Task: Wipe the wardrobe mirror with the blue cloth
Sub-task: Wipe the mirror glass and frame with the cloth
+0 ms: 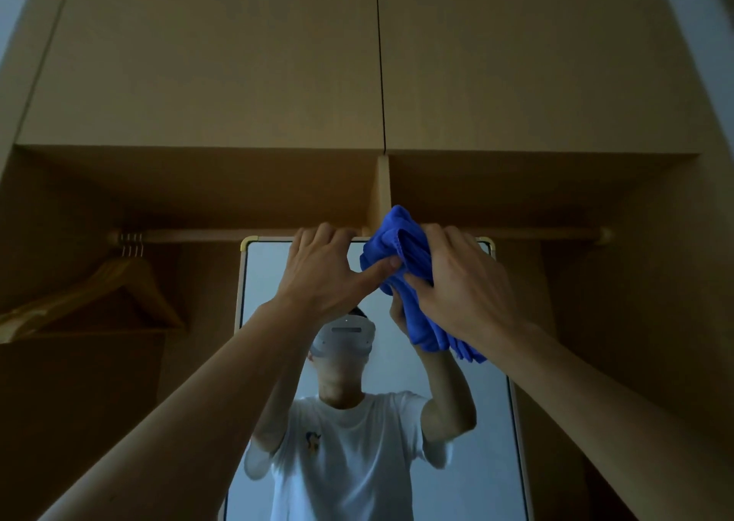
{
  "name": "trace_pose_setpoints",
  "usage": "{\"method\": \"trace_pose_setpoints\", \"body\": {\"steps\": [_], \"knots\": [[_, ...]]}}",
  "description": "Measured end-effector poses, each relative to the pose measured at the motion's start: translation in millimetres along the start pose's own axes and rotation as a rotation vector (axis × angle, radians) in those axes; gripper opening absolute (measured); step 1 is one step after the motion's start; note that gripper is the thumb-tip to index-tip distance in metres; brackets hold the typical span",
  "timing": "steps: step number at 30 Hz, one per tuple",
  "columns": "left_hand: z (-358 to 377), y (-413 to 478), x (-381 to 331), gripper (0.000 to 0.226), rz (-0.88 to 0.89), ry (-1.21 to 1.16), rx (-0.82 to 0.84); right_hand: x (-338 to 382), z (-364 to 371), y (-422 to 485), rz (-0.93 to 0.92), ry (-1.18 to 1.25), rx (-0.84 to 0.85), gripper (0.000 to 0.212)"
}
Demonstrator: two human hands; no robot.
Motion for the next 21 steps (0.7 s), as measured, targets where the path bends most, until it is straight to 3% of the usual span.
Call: {"method": "trace_pose_setpoints", "body": {"steps": [6,13,21], "knots": [[-16.5,-9.8,-9.9,0.114,-0.009,-0.027,-0.024,4.8,-18.3,-2.9,0.014,-0.013,-0.015,0.046],[-24.5,-13.2,-11.3,0.078,-0.006,0.002,-0.034,-2.4,-50.2,10.4,0.03,-0.017,-0.081,0.042],[-34.0,-7.8,-18.6,0.065,-0.022,0.05,0.001,-37.3,-69.4,30.2,0.109,-0.129,-0.072,0.037]]}}
Point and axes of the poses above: each hand's wrist, its own y-axis towards the middle knuckle, its own z-axis out of the palm, x = y × z, the point moved 8 cm from there along y, towards the middle knuckle
